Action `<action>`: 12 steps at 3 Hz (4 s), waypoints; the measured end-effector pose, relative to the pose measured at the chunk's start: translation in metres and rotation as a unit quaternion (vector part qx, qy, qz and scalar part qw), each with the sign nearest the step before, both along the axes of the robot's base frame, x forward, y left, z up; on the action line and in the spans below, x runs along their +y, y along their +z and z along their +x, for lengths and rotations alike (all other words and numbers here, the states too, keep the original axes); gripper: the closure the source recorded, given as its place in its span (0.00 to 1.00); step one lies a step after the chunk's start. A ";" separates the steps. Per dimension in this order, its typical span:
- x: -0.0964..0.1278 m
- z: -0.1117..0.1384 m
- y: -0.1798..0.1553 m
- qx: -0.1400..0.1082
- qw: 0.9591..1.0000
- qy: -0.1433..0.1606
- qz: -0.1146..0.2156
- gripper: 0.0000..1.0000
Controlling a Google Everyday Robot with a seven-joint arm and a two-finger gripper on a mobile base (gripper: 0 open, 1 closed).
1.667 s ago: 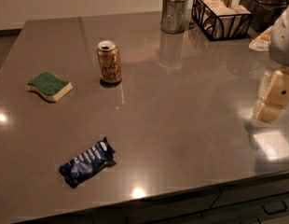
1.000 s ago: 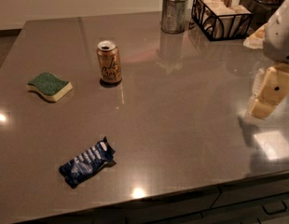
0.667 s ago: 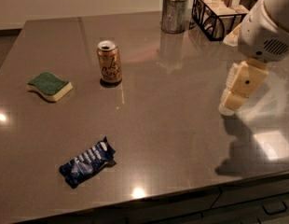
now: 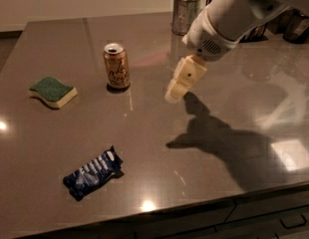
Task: Move orange can near rxbar blueberry
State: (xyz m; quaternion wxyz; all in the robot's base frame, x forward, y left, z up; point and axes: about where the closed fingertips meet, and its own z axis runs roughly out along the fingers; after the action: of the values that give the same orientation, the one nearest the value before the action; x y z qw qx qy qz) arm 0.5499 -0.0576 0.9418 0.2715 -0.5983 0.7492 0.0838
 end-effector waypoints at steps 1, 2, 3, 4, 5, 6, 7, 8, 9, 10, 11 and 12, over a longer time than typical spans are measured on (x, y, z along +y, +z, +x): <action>0.047 0.022 -0.008 -0.003 0.999 0.021 0.037 0.00; 0.083 0.043 -0.015 -0.003 0.998 0.032 0.061 0.00; 0.113 0.063 -0.018 -0.005 0.996 0.040 0.078 0.00; 0.138 0.079 -0.020 -0.008 0.995 0.049 0.089 0.00; 0.149 0.098 -0.024 -0.009 0.995 0.047 0.091 0.00; 0.150 0.113 -0.026 -0.009 0.996 0.039 0.085 0.18; 0.146 0.120 -0.027 -0.007 0.996 0.036 0.082 0.41; 0.143 0.113 -0.025 0.000 0.995 0.048 0.087 0.64; 0.140 0.082 -0.015 0.005 0.992 0.087 0.092 0.88; 0.134 0.038 -0.003 0.011 0.986 0.142 0.091 1.00; 0.129 -0.006 0.000 0.020 0.978 0.188 0.087 1.00; 0.126 -0.047 -0.011 0.031 0.971 0.227 0.070 1.00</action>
Offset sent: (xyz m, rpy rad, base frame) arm 0.0716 0.1236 -0.0233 0.1828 -0.0086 0.0838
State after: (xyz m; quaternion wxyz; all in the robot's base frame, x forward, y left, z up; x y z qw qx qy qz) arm 0.5034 0.0684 0.9310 0.2631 -0.7293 0.5939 0.2147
